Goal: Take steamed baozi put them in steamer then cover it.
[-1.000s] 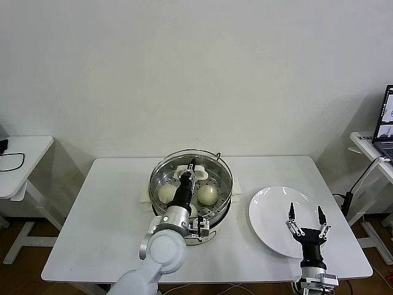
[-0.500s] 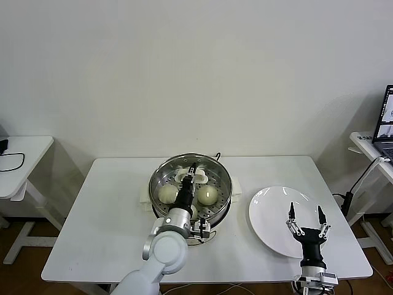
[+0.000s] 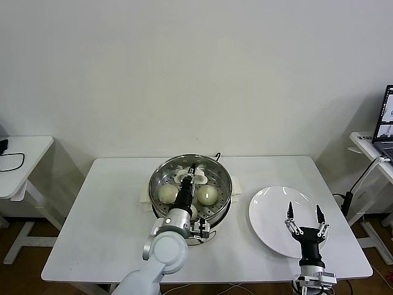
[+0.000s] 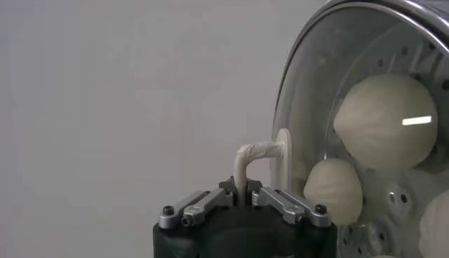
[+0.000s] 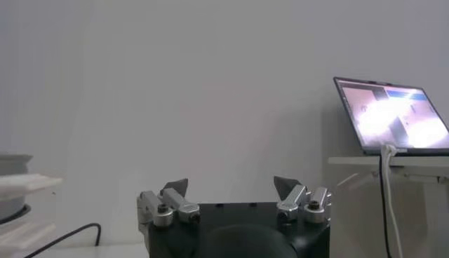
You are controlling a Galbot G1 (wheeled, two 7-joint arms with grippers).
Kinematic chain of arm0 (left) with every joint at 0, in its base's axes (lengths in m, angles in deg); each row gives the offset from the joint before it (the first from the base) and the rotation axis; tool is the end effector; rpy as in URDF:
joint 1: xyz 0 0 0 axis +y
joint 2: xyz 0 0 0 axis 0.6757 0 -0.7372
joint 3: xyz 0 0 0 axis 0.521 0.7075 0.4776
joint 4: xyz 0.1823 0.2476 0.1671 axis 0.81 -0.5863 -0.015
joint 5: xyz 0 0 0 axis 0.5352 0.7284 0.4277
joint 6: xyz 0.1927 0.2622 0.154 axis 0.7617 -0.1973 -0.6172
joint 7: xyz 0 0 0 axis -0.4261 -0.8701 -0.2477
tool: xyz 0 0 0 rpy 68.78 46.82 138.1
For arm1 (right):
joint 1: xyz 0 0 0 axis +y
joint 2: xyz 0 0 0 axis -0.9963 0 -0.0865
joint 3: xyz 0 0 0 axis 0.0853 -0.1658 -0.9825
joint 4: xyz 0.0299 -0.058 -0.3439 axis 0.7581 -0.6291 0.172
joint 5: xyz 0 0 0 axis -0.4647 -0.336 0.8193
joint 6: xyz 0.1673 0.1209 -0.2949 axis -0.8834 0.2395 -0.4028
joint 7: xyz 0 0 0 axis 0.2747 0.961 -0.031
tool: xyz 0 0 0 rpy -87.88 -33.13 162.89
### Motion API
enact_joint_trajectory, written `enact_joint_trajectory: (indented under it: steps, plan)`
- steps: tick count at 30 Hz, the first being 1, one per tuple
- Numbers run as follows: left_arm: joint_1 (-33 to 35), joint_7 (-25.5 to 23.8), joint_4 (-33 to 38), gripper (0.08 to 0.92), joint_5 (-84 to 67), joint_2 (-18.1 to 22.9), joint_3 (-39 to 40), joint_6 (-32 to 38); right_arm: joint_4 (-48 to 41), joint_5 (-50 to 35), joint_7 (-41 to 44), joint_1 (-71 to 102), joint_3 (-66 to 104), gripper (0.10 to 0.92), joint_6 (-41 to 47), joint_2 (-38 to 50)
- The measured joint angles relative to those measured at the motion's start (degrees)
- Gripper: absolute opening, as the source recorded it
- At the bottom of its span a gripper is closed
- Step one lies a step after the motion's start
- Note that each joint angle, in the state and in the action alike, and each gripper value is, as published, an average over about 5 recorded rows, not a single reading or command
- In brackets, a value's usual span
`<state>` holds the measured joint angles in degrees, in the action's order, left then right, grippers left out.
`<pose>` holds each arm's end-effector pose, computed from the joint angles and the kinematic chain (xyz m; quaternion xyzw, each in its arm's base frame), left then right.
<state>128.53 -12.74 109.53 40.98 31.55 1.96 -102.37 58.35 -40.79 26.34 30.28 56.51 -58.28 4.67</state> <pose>0.2992 -0.1390 -0.2690 0.0753 0.6989 0.7087 0.0601 0.1968 -0.1135 -0.4159 0.0890 0.9901 -0.0189 0.1067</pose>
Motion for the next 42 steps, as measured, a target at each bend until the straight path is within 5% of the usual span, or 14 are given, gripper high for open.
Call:
enact_joint_trajectory:
  steps: [10,30,42]
  plan:
    - [0.88,0.39,0.43,0.23,-0.54,0.23,-0.73,0.39,0.29,0.22,0.03,0.01,-0.21,0.823,0.04,0.01]
    - [7.87,1.75,8.52,0.788,-1.25,-2.35,-2.68,2.02,-0.11,0.62,0.05,0.25,-0.02,0.823,-0.8,0.31]
    - [18.02,11.86,17.89,0.823,-15.04,-1.86,-10.11,5.81,-0.53,0.72,0.04,-0.78,-0.08,0.823,-0.23,0.29]
